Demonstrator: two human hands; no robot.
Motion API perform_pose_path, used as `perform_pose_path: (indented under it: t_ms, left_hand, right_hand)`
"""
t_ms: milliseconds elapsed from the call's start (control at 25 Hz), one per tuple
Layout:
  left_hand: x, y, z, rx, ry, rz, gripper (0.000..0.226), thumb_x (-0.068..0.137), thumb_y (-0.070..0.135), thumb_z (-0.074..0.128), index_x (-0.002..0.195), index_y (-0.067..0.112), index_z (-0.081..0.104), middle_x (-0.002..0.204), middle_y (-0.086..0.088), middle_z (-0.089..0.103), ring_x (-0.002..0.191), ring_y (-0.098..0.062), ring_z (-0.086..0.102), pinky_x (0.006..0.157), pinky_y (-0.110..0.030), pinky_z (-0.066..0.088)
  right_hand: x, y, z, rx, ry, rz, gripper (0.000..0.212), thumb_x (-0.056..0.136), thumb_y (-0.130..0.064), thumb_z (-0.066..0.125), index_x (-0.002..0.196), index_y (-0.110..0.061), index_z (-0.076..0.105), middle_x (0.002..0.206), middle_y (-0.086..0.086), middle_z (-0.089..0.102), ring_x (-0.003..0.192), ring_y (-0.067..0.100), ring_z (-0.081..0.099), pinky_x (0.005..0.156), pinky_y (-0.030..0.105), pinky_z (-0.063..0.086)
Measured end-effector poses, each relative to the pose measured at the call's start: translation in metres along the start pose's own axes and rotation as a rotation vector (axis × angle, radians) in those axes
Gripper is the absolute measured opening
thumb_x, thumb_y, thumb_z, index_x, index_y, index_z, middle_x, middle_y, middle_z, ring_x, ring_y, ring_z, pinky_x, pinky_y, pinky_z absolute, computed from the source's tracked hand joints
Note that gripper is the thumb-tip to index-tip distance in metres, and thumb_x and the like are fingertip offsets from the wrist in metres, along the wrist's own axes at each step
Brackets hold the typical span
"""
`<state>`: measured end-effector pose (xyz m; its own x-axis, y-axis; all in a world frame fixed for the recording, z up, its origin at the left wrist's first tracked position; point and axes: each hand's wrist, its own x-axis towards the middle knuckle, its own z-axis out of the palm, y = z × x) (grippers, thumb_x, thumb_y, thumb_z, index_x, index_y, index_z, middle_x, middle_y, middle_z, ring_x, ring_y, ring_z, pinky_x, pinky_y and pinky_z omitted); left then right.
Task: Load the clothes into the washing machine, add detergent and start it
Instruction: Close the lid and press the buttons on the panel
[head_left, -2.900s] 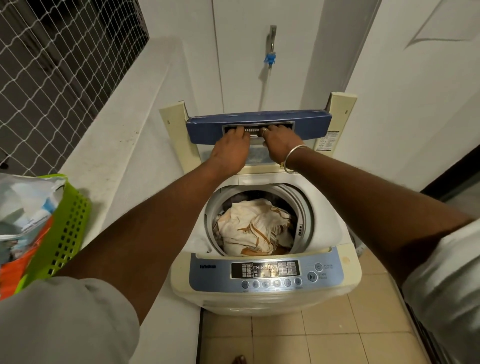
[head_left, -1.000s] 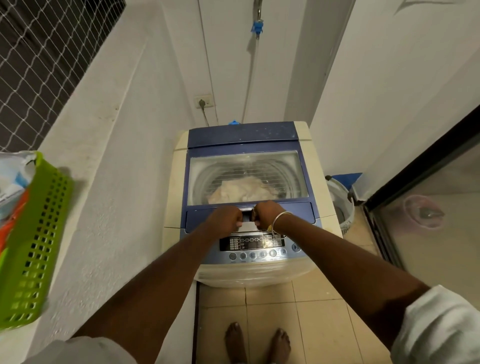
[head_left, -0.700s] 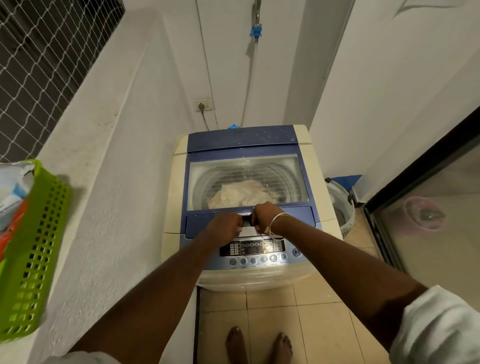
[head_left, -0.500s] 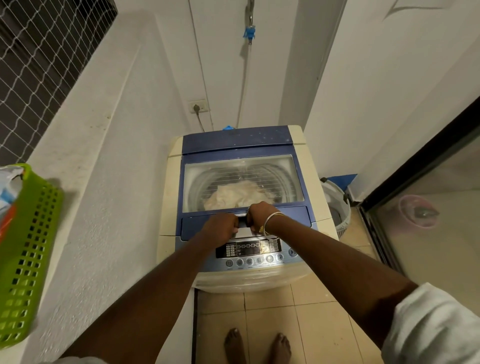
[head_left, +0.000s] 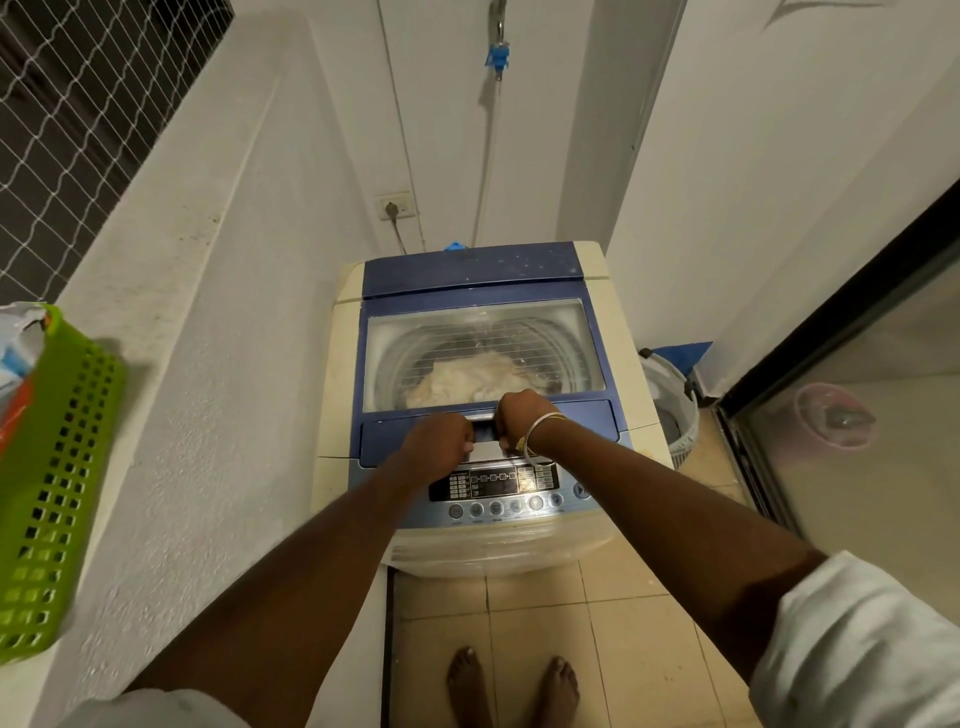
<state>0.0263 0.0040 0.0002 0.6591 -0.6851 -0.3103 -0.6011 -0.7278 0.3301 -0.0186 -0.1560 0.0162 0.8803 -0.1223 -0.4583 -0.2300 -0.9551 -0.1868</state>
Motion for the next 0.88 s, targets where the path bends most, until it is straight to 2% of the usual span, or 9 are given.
perform_pose_path:
  t_ms: [120, 280, 400, 480, 600, 680, 760, 800, 880]
  left_hand:
    - [-0.001, -0.001, 0.001, 0.011, 0.01, 0.009, 0.02, 0.095, 0.022, 0.055, 0.095, 0.012, 0.072, 0.097, -0.006, 0.069, 0.09, -0.02, 0.063, 0.077, -0.03, 0.046]
    - [-0.003, -0.001, 0.003, 0.011, 0.031, 0.013, 0.021, 0.096, 0.021, 0.054, 0.099, 0.013, 0.073, 0.098, -0.005, 0.07, 0.091, -0.02, 0.062, 0.072, -0.027, 0.037]
    - [-0.006, 0.001, 0.004, -0.009, 0.044, 0.006, 0.019, 0.094, 0.016, 0.055, 0.093, 0.014, 0.073, 0.094, -0.005, 0.07, 0.089, -0.021, 0.064, 0.071, -0.027, 0.038]
    - [-0.011, 0.003, 0.007, -0.049, 0.051, 0.001, 0.019, 0.093, 0.011, 0.052, 0.085, 0.014, 0.07, 0.087, -0.006, 0.068, 0.085, -0.022, 0.064, 0.07, -0.027, 0.038]
    - [-0.023, 0.006, 0.02, -0.08, 0.153, -0.004, 0.023, 0.088, 0.002, 0.051, 0.075, 0.02, 0.055, 0.08, -0.002, 0.06, 0.08, -0.024, 0.062, 0.065, -0.032, 0.043]
    - [-0.035, 0.006, 0.031, -0.069, 0.217, 0.025, 0.026, 0.08, -0.002, 0.061, 0.088, 0.022, 0.057, 0.093, 0.001, 0.061, 0.087, -0.02, 0.061, 0.069, -0.028, 0.045]
    - [-0.048, 0.004, 0.041, -0.001, 0.24, 0.072, 0.046, 0.073, 0.005, 0.076, 0.114, 0.016, 0.059, 0.116, -0.005, 0.063, 0.107, -0.023, 0.06, 0.087, -0.029, 0.049]
    - [-0.056, 0.005, 0.047, 0.03, 0.267, 0.094, 0.055, 0.075, 0.01, 0.078, 0.125, 0.012, 0.056, 0.128, -0.009, 0.06, 0.118, -0.026, 0.057, 0.097, -0.034, 0.048]
    - [-0.074, 0.011, 0.056, 0.078, 0.332, 0.102, 0.053, 0.09, 0.019, 0.066, 0.138, 0.008, 0.048, 0.144, -0.014, 0.048, 0.134, -0.031, 0.045, 0.11, -0.046, 0.039]
  right_hand:
    - [0.001, 0.001, 0.0, 0.001, 0.026, -0.005, 0.023, 0.074, -0.016, 0.075, 0.097, -0.009, 0.074, 0.09, 0.014, 0.073, 0.086, 0.029, 0.069, 0.073, 0.031, 0.055]
    - [0.0, 0.002, 0.004, 0.003, 0.044, -0.019, 0.018, 0.075, -0.015, 0.074, 0.093, -0.011, 0.076, 0.085, 0.012, 0.073, 0.082, 0.027, 0.069, 0.071, 0.029, 0.054]
    - [-0.001, 0.004, 0.007, 0.038, 0.072, -0.034, 0.013, 0.075, -0.015, 0.073, 0.087, -0.015, 0.076, 0.082, 0.009, 0.073, 0.079, 0.027, 0.069, 0.073, 0.032, 0.057]
    - [-0.007, 0.008, 0.012, 0.045, 0.109, -0.06, 0.01, 0.076, -0.013, 0.07, 0.08, -0.019, 0.075, 0.074, 0.003, 0.07, 0.077, 0.026, 0.069, 0.067, 0.028, 0.051]
    - [-0.03, 0.017, 0.034, 0.114, 0.271, -0.086, 0.013, 0.084, -0.013, 0.063, 0.085, -0.022, 0.072, 0.077, -0.001, 0.067, 0.08, 0.023, 0.066, 0.064, 0.027, 0.046]
    - [-0.044, 0.023, 0.052, 0.115, 0.405, -0.169, 0.015, 0.093, -0.021, 0.057, 0.101, -0.019, 0.07, 0.09, 0.005, 0.068, 0.085, 0.024, 0.062, 0.068, 0.031, 0.049]
    - [-0.054, 0.026, 0.066, 0.128, 0.492, -0.271, 0.02, 0.095, -0.024, 0.054, 0.109, -0.014, 0.064, 0.1, 0.008, 0.065, 0.093, 0.027, 0.058, 0.076, 0.033, 0.047]
    - [-0.059, 0.027, 0.071, 0.122, 0.515, -0.295, 0.024, 0.094, -0.025, 0.054, 0.112, -0.012, 0.062, 0.108, 0.009, 0.064, 0.1, 0.027, 0.056, 0.083, 0.034, 0.046]
    - [-0.07, 0.027, 0.081, 0.075, 0.523, -0.27, 0.037, 0.093, -0.031, 0.053, 0.124, -0.011, 0.056, 0.127, 0.008, 0.058, 0.119, 0.027, 0.05, 0.1, 0.038, 0.042]
